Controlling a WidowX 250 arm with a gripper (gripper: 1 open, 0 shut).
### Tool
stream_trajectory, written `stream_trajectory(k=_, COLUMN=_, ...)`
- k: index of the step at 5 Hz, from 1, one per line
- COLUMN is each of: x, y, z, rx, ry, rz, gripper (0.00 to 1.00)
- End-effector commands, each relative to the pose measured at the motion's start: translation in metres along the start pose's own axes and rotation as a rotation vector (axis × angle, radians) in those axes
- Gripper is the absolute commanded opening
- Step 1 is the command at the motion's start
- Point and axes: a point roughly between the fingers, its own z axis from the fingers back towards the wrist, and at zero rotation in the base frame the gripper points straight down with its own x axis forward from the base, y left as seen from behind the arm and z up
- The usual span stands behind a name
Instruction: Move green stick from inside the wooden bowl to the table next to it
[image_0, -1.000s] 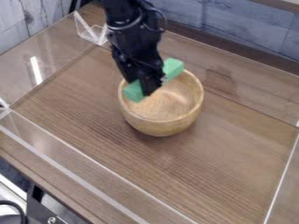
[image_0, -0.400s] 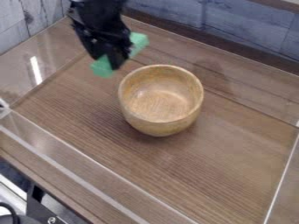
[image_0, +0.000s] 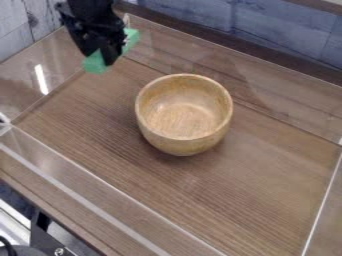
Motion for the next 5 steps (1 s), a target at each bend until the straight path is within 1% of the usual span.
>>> stream_trajectory(k=1, x=0.02, y=0.014, z=-0.003, rx=0.041, ry=-0.036, rz=0.023, gripper=0.0)
stream_trajectory(k=2, x=0.023, y=0.018, z=-0.021, rx=0.035, ry=-0.026, rz=-0.002, gripper=0.0)
stream_trajectory(k=3, x=0.024, y=0.024, z=-0.031, rx=0.026, ry=-0.023, rz=-0.015, gripper=0.0)
stream_trajectory(k=5, x=0.037, y=0.03, z=-0.032, rx=-0.004, ry=-0.025, rz=-0.085, gripper=0.0)
